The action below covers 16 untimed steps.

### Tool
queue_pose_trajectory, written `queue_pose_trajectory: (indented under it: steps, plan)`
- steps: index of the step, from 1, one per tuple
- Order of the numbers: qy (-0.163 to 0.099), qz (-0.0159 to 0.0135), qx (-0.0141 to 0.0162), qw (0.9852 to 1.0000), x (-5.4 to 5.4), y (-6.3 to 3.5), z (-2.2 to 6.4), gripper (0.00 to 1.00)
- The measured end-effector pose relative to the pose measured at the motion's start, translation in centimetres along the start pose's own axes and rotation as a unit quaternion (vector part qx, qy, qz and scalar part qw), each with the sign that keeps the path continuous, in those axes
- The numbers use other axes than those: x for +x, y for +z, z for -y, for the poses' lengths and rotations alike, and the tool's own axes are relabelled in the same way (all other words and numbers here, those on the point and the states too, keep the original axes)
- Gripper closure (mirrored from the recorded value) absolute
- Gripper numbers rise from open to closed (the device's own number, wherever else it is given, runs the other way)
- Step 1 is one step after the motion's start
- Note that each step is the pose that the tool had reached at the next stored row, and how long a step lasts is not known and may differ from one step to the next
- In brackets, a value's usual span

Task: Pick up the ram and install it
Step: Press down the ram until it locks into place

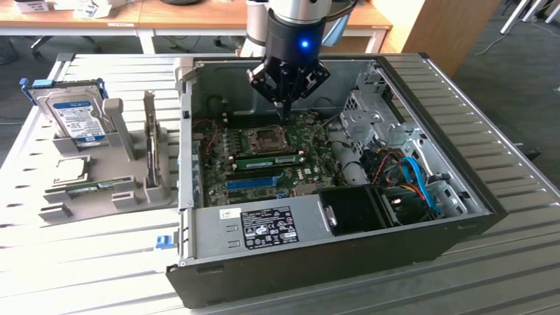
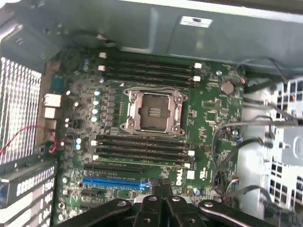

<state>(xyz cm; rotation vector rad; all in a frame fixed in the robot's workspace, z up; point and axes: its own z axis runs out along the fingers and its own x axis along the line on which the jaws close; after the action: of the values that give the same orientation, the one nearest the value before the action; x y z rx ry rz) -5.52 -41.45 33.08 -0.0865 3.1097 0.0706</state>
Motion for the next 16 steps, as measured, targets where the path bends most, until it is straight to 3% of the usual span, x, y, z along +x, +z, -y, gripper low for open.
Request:
queue_pose_trajectory:
  steps: [4,8,12,16]
  plan:
    - [0.036,0.0016,0.0011,0.9994,0.00,0.02,0.00,0.89]
    - [0.072,0.0032,0.0023,0.9974,0.00,0.03,0.00,0.89]
    - [0.109,0.0048,0.0034,0.9941,0.00,0.05,0.00,0.89]
    - [0.145,0.0064,0.0045,0.9895,0.00,0.07,0.00,0.89]
